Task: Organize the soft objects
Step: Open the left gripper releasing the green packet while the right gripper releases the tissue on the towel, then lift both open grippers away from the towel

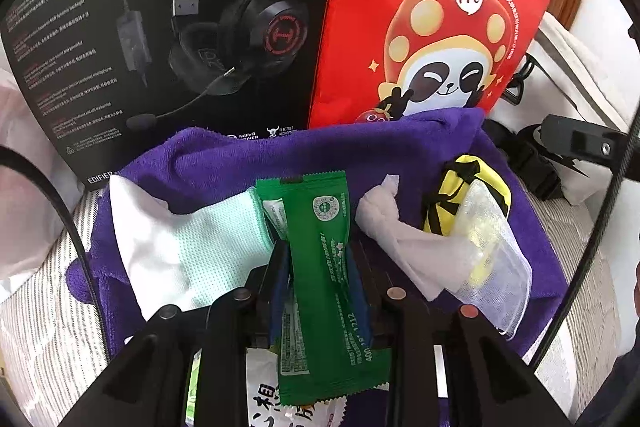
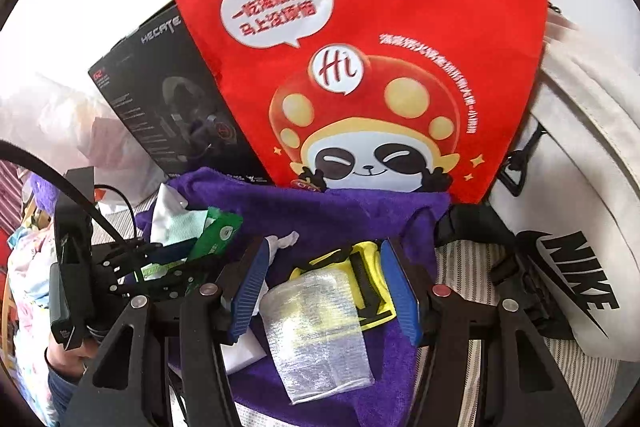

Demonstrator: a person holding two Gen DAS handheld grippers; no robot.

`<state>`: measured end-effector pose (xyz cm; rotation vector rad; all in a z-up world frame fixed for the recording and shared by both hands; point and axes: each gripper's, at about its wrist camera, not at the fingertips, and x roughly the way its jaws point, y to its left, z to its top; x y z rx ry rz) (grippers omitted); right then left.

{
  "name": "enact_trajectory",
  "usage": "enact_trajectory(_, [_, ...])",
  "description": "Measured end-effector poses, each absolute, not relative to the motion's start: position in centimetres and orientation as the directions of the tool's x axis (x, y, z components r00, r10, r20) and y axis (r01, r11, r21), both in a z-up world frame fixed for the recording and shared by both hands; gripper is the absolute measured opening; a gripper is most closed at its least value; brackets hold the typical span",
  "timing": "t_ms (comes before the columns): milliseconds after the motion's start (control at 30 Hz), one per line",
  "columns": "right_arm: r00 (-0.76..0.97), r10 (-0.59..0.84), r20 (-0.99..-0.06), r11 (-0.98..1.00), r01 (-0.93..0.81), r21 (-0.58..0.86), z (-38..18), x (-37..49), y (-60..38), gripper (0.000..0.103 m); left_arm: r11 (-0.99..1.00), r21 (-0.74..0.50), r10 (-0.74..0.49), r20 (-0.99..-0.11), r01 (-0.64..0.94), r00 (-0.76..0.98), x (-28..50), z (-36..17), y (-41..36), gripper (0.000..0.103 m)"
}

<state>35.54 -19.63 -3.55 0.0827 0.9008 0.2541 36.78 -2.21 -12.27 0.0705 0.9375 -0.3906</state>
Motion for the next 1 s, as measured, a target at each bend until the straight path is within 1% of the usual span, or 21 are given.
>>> enact_trajectory(233, [0.590, 0.255, -0.766, 0.965, -0.209, 0.160, -3.8, 35.4, -18.6, 0.058, 0.933, -0.094, -0.275, -0.807, 0.346, 0.523, 37.1, -13.1, -2.4, 0.031])
enact_trajectory(500, [0.588, 0.242, -0.772, 0.968, -0.201, 0.150, -4.0, 35.5, -18.8, 0.058, 0.936, -0.114, -0.288, -0.789, 0.332, 0.543, 37.0, -11.9, -1.0, 0.050])
enact_trajectory(733, [0.594, 0.218, -0.774, 0.974, -0.179, 0.137, -3.9, 35.3, -19.2, 0.058, 0.939, -0.135, -0.300, -0.773, 0.317, 0.559, 36.6, -10.3, 0.7, 0.052])
enact_trajectory(800, [0.598, 0.208, -0.774, 0.976, -0.176, 0.126, -3.8, 35.1, -19.2, 0.058, 0.939, -0.136, -0.301, -0.770, 0.317, 0.563, 36.4, -9.7, 1.2, 0.059])
enact_trajectory(1000, [0.608, 0.199, -0.768, 0.976, -0.195, 0.098, -3.2, 34.0, -18.0, 0.058, 0.932, -0.174, -0.333, -0.757, 0.317, 0.562, 35.7, -8.3, 2.3, 0.060])
